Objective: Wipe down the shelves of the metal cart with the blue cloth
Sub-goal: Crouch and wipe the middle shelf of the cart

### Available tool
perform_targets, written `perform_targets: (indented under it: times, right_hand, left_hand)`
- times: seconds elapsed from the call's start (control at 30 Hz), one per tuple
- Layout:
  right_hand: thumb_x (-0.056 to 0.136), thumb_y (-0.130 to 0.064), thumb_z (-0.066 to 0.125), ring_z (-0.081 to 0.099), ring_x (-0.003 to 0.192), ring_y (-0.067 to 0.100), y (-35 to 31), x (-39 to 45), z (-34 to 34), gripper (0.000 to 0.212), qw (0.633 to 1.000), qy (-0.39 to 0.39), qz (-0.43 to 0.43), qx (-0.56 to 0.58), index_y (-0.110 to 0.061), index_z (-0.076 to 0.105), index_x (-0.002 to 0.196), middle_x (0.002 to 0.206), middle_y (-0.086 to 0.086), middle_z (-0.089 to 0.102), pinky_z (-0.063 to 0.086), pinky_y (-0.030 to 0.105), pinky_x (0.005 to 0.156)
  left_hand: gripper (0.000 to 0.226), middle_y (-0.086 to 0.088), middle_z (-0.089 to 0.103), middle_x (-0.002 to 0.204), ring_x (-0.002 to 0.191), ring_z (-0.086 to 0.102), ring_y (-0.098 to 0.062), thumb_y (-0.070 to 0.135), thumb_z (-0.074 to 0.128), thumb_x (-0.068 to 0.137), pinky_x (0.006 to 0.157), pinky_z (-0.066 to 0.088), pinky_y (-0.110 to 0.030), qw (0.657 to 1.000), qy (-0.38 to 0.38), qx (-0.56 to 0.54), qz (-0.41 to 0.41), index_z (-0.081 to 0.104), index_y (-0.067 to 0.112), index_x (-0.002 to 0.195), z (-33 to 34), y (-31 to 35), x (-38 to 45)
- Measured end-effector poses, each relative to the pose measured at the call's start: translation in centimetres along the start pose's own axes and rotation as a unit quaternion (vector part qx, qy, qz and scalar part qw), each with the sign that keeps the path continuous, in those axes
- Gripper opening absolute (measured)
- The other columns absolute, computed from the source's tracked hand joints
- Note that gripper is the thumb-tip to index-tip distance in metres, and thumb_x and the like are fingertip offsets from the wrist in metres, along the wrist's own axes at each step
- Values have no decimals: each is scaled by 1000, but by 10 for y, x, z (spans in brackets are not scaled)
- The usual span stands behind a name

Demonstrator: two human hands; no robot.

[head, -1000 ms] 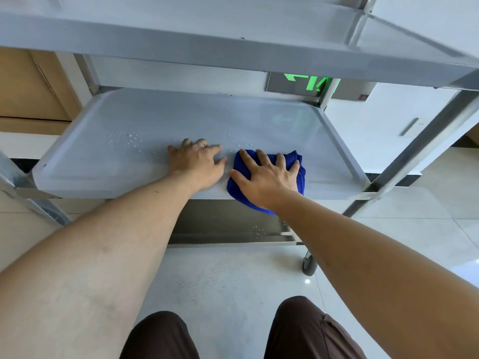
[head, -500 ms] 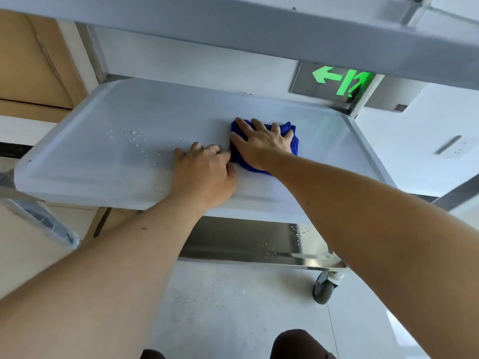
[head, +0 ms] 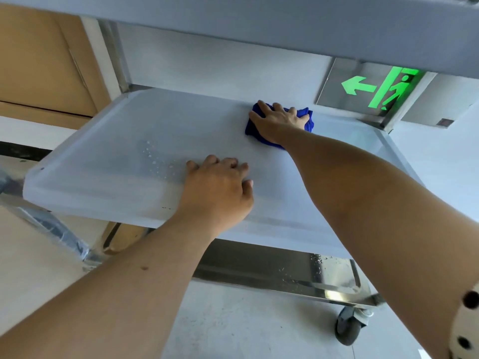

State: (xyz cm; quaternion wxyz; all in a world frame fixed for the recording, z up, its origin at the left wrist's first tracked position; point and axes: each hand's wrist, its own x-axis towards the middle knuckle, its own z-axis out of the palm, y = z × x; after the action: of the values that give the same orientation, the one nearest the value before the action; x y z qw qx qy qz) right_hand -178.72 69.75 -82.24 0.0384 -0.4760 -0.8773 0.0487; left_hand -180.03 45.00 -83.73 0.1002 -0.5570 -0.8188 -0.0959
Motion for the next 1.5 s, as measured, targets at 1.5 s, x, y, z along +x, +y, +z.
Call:
perform_targets:
  times: [1.5]
  right_hand:
    - [93,-68,17,26,141,31,-10,-229,1,60,1000,14,-7,-26,-51,14,151,156,-7,34,19,64,112]
  left_hand:
    - [49,6,44,151,136,38,-27,55,32,93,109,29,-49,992,-56,-27,-109,50,40,137,-19,-170,-28]
